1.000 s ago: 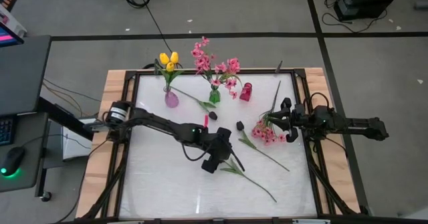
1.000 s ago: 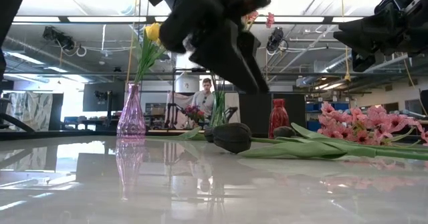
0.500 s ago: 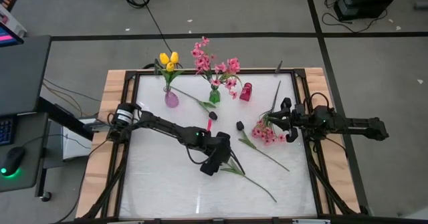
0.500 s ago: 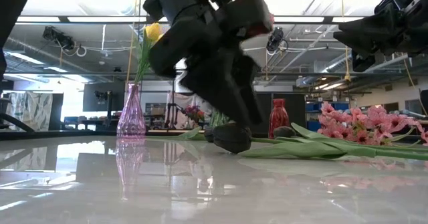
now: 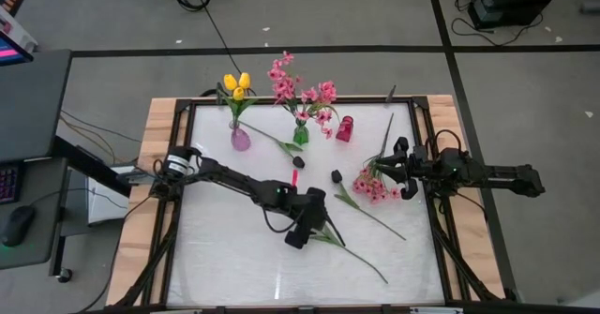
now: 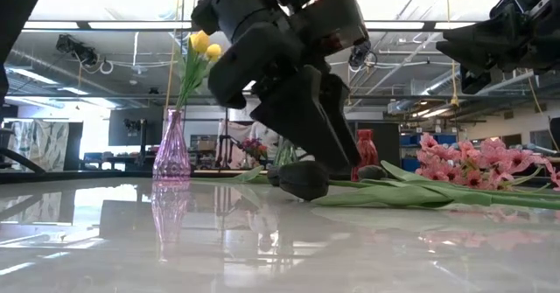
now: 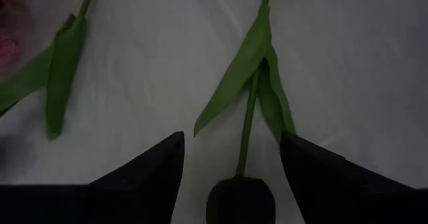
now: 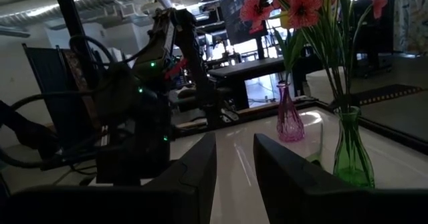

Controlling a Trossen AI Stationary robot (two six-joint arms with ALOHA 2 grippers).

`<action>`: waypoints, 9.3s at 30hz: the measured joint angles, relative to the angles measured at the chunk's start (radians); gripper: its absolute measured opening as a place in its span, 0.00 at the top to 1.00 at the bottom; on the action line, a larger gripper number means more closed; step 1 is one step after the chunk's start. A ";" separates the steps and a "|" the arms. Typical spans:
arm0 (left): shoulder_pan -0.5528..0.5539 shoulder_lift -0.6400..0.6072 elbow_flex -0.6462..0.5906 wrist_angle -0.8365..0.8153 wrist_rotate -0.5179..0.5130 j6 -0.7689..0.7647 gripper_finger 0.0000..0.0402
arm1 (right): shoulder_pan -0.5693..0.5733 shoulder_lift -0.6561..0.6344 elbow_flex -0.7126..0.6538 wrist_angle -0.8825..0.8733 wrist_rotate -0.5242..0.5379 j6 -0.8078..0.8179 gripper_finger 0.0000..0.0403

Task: Sort flowers into vase by color
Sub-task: Put the bottom black flower into the red vase

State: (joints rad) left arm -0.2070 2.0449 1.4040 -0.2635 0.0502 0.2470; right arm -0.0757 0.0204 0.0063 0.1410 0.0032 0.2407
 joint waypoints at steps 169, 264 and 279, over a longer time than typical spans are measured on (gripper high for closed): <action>0.190 -0.108 0.922 -0.836 0.514 -1.487 0.95 | 0.464 0.895 1.043 -0.416 0.852 -0.799 0.73; 0.241 -0.108 0.921 -0.487 0.426 -1.737 0.95 | 0.673 1.116 1.041 -0.129 1.311 -1.221 0.62; 0.241 -0.108 0.921 -0.487 0.426 -1.737 0.95 | 0.657 1.116 1.041 -0.127 1.308 -1.220 0.63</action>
State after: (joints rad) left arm 0.0341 1.9372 2.3253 -0.7506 0.4759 -1.4902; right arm 0.5810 1.1362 1.0473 0.0141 1.3113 -0.9794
